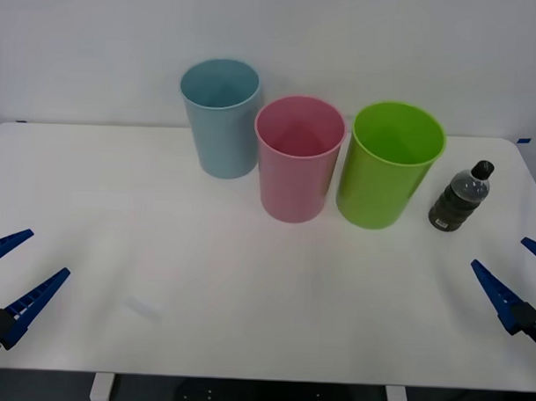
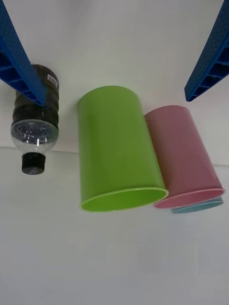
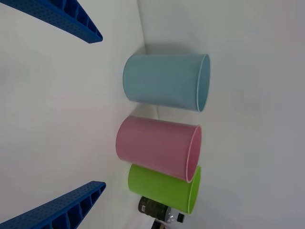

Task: Grasp the object on the table and drop it into the matching bin: aluminum can to the light blue bin, PET bottle to the pink bin.

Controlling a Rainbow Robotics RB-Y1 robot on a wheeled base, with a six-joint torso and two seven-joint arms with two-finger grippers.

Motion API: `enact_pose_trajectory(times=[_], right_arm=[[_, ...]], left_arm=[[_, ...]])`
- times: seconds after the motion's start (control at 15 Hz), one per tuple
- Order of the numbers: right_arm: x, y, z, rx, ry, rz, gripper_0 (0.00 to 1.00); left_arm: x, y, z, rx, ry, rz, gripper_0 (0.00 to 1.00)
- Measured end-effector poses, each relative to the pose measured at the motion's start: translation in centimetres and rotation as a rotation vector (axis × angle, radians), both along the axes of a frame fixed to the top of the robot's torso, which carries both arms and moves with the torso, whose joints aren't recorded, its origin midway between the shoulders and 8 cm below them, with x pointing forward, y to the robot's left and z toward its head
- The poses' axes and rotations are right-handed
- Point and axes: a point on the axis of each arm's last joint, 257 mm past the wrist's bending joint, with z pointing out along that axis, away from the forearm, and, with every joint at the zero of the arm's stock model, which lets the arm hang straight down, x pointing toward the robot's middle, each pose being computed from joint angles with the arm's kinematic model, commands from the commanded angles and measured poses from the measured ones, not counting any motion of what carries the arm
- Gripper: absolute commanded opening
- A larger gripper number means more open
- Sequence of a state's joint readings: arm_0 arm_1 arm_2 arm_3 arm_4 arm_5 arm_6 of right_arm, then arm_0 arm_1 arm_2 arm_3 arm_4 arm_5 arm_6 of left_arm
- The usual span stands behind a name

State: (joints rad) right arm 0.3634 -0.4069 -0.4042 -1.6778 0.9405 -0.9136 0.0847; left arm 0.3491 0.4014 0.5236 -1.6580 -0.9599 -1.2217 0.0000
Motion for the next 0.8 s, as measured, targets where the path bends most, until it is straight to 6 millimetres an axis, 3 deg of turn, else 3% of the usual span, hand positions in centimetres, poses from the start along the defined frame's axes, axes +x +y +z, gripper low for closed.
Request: enact_pose_trajectory(times=[0.8], right_arm=[[4.3,-4.2,-5.1,-0.147,0.018,-0.214,1.00]], left_arm=[[0.0,0.0,0.0,0.000,0.000,0.000,1.00]])
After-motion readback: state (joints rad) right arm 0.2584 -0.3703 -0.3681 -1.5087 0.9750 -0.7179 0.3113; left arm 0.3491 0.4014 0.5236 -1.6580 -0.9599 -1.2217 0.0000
